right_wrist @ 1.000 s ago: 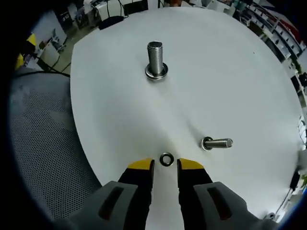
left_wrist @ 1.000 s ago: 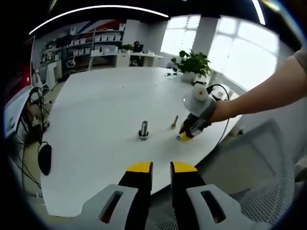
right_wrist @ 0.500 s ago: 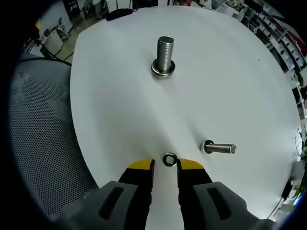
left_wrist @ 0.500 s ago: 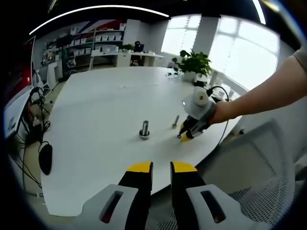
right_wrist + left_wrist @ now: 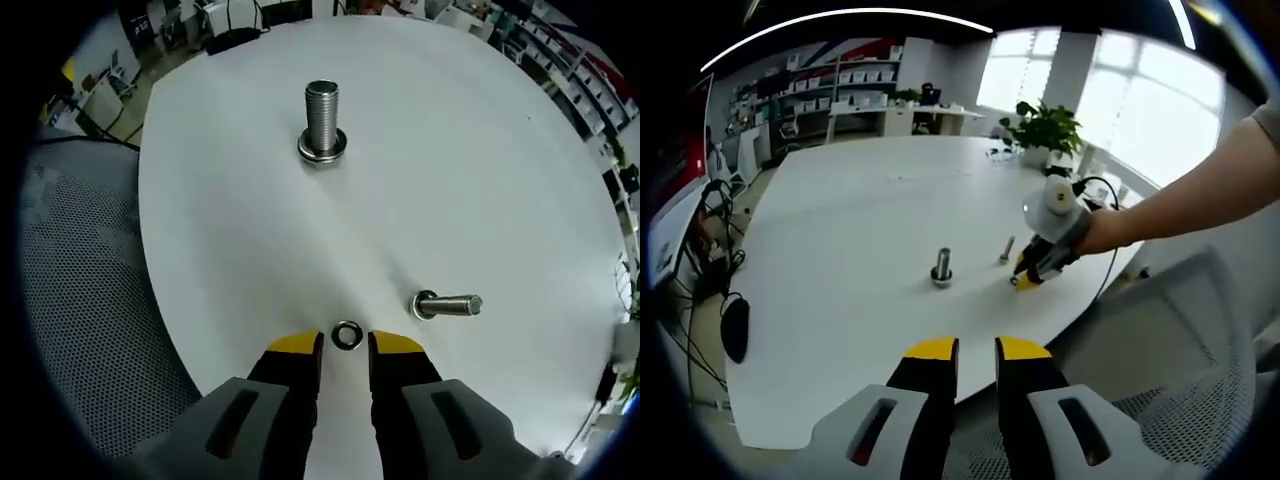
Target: Place the washer onto the threaded stud by aligning its center hole with the stud, sliding it down to the base, and recovering from edge contact or off-axis alignment until the washer reaches the visible bottom stop.
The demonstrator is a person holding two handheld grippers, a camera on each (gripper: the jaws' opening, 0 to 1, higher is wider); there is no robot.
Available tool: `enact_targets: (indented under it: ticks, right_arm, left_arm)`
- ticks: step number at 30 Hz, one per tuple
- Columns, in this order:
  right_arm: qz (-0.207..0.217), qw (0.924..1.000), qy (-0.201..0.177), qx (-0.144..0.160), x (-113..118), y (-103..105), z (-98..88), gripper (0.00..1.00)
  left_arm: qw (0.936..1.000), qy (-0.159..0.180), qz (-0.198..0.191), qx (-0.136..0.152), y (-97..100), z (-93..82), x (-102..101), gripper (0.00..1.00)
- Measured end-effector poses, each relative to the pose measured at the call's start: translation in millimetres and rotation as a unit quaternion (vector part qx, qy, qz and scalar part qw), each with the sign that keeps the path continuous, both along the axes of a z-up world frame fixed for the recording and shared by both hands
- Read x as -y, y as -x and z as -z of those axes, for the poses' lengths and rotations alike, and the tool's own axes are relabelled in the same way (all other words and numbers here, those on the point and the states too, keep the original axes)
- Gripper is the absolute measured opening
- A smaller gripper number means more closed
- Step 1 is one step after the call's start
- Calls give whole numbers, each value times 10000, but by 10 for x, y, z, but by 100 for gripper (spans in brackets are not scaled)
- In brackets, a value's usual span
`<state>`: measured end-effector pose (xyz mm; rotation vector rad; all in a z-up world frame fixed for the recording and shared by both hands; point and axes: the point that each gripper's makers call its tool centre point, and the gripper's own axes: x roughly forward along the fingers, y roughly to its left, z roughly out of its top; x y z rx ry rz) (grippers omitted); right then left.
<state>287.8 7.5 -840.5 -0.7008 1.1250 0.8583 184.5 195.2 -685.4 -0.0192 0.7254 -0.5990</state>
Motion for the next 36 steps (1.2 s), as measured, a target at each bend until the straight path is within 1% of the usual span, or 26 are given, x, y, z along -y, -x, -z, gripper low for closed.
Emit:
enact_targets:
  ticks: [4,7,9,11,13,14,16,20,25,28,36]
  right_arm:
    - [266,9992,-242,-189,6,-14,-4,17]
    - [224,9992,-210,-266,9,-26,1,16]
    - [155,9994,-135,-290,1,-22,6,16]
    - [-16,9996,-30,-294,2,-20,11,15]
    - [-24,9994,35,-341,-7,-21,12,15]
    - [-22,9995,68,-311,-11,-41,13,14]
    - [-25,9990,209,-388,-21,-40,9,14]
    - [-120,9977,501,-442,-25,-26,13,14]
    - [-52,9955,787,-529,-27,-28,22,14]
    - [24,9950,844,-535,-18,-26,14,15]
    - [283,9974,577,-326,2,-10,5,14]
  left_arm:
    - [10000,0,-14,5,-1,-5,-4,12]
    - [10000,-7,1,-13,4,3,-2,12]
    - [10000,-10,3,-18,6,4,-1,12]
    - [10000,-1,14,-33,10,9,5,12]
    - [10000,-40,34,-82,21,30,4,12]
    - [10000,-39,36,-85,23,31,5,12]
    - [10000,-32,25,-68,18,26,3,12]
    - [10000,-32,28,-74,23,20,2,12]
    - [10000,-32,33,-69,23,19,0,12]
    - [10000,-26,20,-72,18,22,-4,12]
    - [10000,1,24,-51,17,12,-1,12]
